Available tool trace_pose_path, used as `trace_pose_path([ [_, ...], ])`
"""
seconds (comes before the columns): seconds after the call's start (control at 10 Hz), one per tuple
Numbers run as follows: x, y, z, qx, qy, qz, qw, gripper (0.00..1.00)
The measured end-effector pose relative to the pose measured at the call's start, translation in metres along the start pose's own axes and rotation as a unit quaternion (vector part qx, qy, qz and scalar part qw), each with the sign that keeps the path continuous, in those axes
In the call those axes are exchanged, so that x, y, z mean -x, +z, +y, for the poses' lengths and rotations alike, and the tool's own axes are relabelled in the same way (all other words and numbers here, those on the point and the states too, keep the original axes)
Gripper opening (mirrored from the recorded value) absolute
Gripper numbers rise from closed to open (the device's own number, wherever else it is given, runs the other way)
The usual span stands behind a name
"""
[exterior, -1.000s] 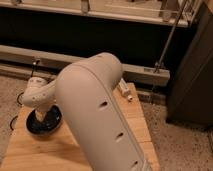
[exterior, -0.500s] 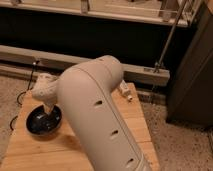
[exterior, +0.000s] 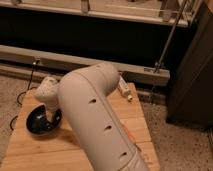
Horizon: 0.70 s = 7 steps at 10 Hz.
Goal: Pick up the ceramic bowl
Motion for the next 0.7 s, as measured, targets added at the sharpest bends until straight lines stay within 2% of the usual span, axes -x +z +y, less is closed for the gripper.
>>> trace_pose_path([
  [0.1, 0.001, -0.002, -0.004, -0.003, -0.007, -0.003, 1.0000, 0.51],
  [0.2, 0.003, -0.009, -0.009, -0.010, -0.010, -0.011, 0.9998, 0.43],
  [0.5, 0.002, -0.045, -0.031, -0.050, -0.018, -0.043, 0.9977, 0.12],
  [0.6, -0.004, -0.055, -0.036, -0.063, -0.021, -0.047, 0.9966, 0.04],
  [0.7, -0.014, -0.060, -0.041, -0.074, -0.025, -0.045, 0.9959, 0.00],
])
